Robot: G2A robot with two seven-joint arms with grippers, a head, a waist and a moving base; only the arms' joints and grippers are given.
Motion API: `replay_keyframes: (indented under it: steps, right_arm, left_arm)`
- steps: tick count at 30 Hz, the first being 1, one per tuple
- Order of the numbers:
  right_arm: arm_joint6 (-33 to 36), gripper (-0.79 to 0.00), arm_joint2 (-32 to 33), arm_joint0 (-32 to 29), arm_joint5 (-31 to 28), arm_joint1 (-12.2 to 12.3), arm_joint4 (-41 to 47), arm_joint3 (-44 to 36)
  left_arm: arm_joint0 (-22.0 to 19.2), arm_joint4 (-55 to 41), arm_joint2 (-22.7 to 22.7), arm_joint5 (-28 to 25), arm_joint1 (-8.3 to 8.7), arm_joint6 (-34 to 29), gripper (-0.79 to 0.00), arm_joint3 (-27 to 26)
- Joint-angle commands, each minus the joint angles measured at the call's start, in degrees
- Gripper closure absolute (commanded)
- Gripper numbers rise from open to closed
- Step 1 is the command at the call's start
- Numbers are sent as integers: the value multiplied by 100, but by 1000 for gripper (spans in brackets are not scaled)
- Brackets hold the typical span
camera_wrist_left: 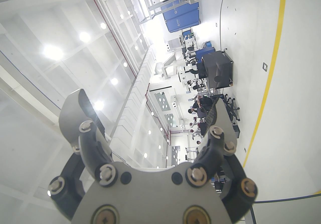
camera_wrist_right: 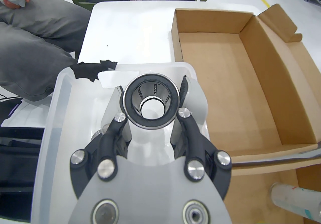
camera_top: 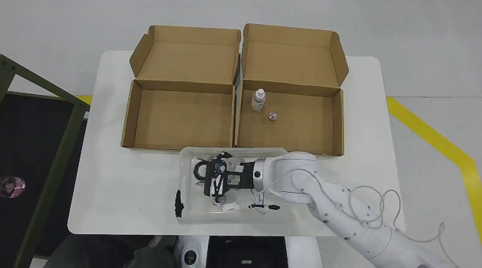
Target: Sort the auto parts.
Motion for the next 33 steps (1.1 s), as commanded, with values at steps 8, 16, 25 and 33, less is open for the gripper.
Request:
replay_keyframes:
  steps: [8, 16, 25, 33]
  right_arm:
    - [-199, 0, 248, 44, 80, -4, -92, -158]
    - [-374, 0, 380, 243, 182, -56, -179, -114]
    - [-489, 0, 372, 588, 347, -173, -240, 180]
    - [-645, 0, 242, 880, 493, -313, -266, 679]
  left_arm:
    - [0, 0, 0, 0, 0, 0, -785, 0]
    - [0, 0, 0, 0, 0, 0, -785, 0]
    - [0, 0, 0, 0, 0, 0, -785, 0]
    - [0, 0, 0, 0, 0, 0, -785, 0]
